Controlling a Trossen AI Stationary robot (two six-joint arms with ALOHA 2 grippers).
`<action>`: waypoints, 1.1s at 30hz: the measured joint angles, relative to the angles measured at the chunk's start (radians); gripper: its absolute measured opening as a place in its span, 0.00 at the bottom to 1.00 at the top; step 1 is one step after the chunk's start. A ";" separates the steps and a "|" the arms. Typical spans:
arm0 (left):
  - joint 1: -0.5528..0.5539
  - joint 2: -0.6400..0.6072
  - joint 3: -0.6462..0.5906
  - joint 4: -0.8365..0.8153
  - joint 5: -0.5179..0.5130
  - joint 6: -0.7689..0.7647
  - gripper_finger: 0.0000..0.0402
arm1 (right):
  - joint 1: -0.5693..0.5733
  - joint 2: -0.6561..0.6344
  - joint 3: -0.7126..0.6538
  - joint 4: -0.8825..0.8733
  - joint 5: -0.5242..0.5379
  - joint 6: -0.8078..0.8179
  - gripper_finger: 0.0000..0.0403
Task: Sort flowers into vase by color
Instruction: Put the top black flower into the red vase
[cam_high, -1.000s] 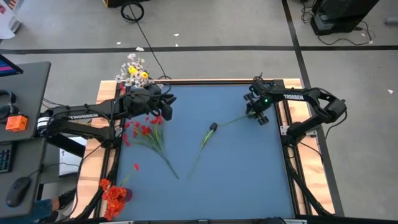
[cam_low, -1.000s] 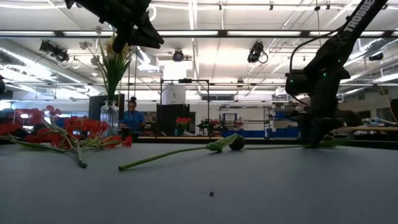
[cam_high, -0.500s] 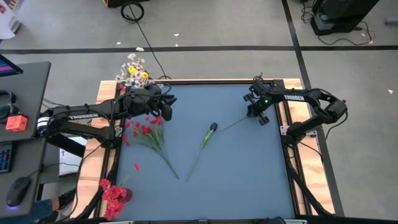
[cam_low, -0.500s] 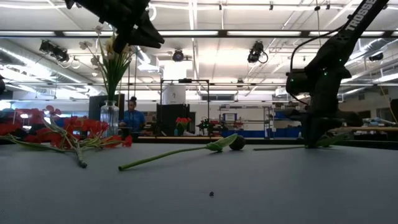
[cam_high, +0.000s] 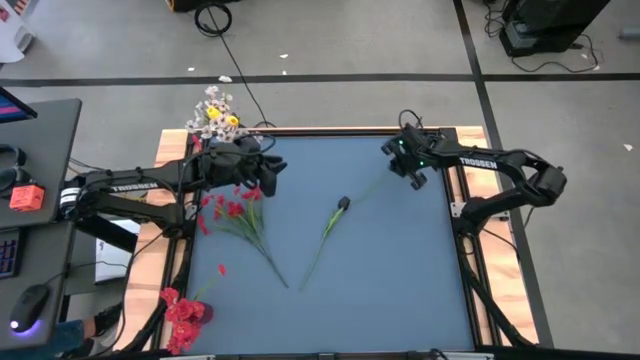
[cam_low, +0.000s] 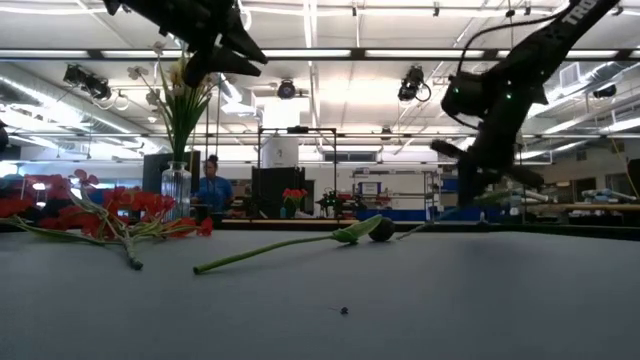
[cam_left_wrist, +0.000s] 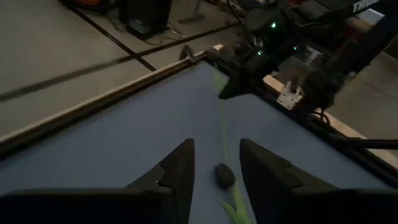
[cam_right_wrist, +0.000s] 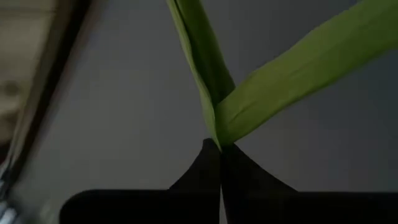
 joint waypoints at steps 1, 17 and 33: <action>-0.002 0.000 0.000 0.000 0.010 -0.008 0.36 | 0.015 -0.003 0.005 0.029 0.006 -0.021 0.01; -0.051 0.000 0.000 0.046 0.036 -0.042 0.56 | 0.244 -0.004 0.034 0.915 -0.170 -0.789 0.02; -0.066 -0.115 0.005 0.045 0.113 0.011 0.56 | 0.460 0.271 0.572 0.726 -0.406 -1.254 0.02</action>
